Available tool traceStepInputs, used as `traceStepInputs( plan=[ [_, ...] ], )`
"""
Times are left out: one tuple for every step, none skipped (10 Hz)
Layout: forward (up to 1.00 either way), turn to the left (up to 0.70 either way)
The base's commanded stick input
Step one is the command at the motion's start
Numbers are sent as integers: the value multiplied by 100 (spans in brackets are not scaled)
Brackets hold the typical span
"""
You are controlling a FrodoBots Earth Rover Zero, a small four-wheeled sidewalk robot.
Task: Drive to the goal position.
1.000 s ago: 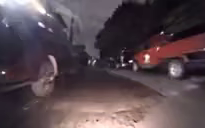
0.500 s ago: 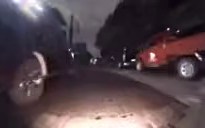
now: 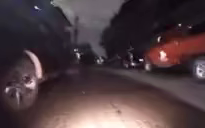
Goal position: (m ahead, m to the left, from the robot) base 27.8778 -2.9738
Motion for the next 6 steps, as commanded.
traceStepInputs(
  plan=[
    [100, 18],
    [100, 0],
    [100, 0],
    [100, 0],
    [100, 0],
    [100, 0]
  ],
)
